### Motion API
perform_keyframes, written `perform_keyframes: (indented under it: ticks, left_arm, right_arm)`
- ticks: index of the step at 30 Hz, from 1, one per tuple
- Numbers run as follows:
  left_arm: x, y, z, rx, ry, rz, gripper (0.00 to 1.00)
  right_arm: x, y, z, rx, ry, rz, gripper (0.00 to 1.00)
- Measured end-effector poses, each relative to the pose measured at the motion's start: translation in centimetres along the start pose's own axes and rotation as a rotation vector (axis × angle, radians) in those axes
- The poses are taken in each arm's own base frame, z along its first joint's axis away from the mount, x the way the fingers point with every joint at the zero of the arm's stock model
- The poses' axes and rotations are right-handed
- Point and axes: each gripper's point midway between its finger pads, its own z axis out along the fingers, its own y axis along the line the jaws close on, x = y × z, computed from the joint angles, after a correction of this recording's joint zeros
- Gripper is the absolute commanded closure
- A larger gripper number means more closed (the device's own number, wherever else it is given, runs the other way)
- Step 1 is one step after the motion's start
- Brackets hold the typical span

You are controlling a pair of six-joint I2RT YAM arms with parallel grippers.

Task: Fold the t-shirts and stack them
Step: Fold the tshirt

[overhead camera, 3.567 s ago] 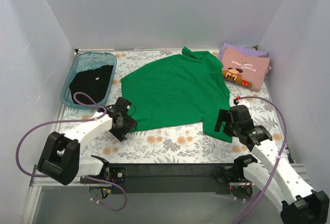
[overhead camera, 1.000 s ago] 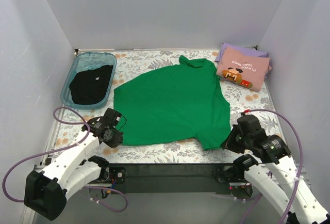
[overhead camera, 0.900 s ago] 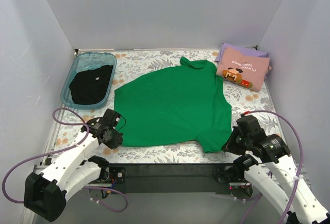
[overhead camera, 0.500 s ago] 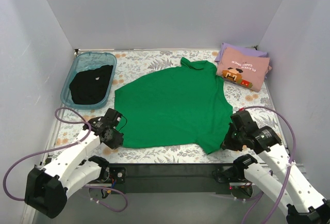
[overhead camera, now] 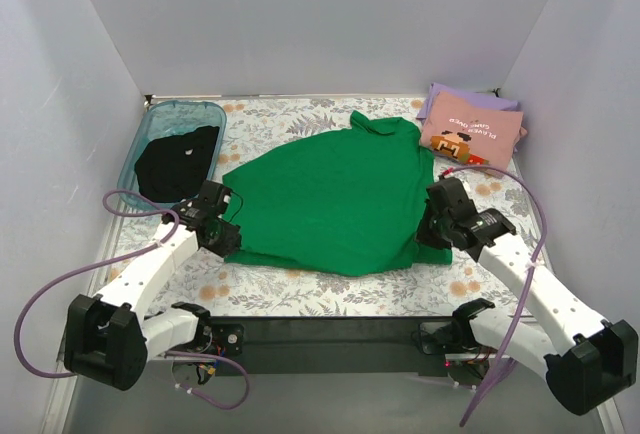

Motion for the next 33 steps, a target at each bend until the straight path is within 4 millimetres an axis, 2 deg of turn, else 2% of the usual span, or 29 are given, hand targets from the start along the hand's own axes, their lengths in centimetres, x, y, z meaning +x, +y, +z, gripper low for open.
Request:
perform_keyframes:
  ticks: [6, 11, 16, 22, 23, 25, 26, 29, 30, 31, 33]
  left_arm:
    - [-1.8, -1.1, 0.9, 0.009, -0.004, -0.089, 1.00]
    - [-2.4, -2.2, 1.3, 0.030, -0.009, -0.108, 1.00]
    - [-3.0, -3.0, 2.5, 0.019, -0.010, -0.127, 1.00]
    - [-3.5, -2.6, 4.1, -0.027, -0.014, -0.144, 1.00]
    - [-3.6, -2.6, 4.3, -0.031, -0.017, -0.145, 0.97]
    - [-3.6, -2.5, 4.7, -0.043, -0.020, -0.143, 0.84]
    - [-3.7, -2.5, 4.8, -0.048, -0.022, -0.142, 0.63]
    - [-4.2, -2.7, 5.0, -0.060, -0.039, -0.141, 0.37]
    - [-4.4, -2.9, 4.9, -0.060, -0.048, -0.143, 0.32]
    - [-4.7, -3.2, 4.8, -0.056, -0.056, -0.146, 0.30]
    - [-5.4, -4.0, 4.2, -0.036, -0.075, -0.152, 0.28]
  right_arm:
    - [-5.0, 1.6, 1.0, -0.006, -0.109, 0.003, 0.99]
    - [-8.1, 2.2, 2.2, 0.007, -0.148, -0.015, 0.99]
    - [-10.5, 3.0, 4.0, 0.012, -0.153, -0.052, 0.99]
    - [-12.5, 3.3, 7.1, 0.022, -0.122, -0.080, 0.99]
    - [-12.7, 3.4, 7.6, 0.020, -0.117, -0.088, 0.99]
    - [-13.1, 3.7, 8.7, 0.010, -0.107, -0.110, 0.95]
    - [-13.3, 3.8, 9.2, 0.006, -0.103, -0.123, 0.89]
    - [-13.9, 4.4, 10.4, -0.015, -0.090, -0.151, 0.69]
    - [-14.2, 4.6, 10.6, -0.024, -0.089, -0.159, 0.61]
    - [-14.3, 4.9, 10.8, -0.034, -0.088, -0.166, 0.48]
    - [-14.4, 5.2, 10.9, -0.057, -0.085, -0.184, 0.39]
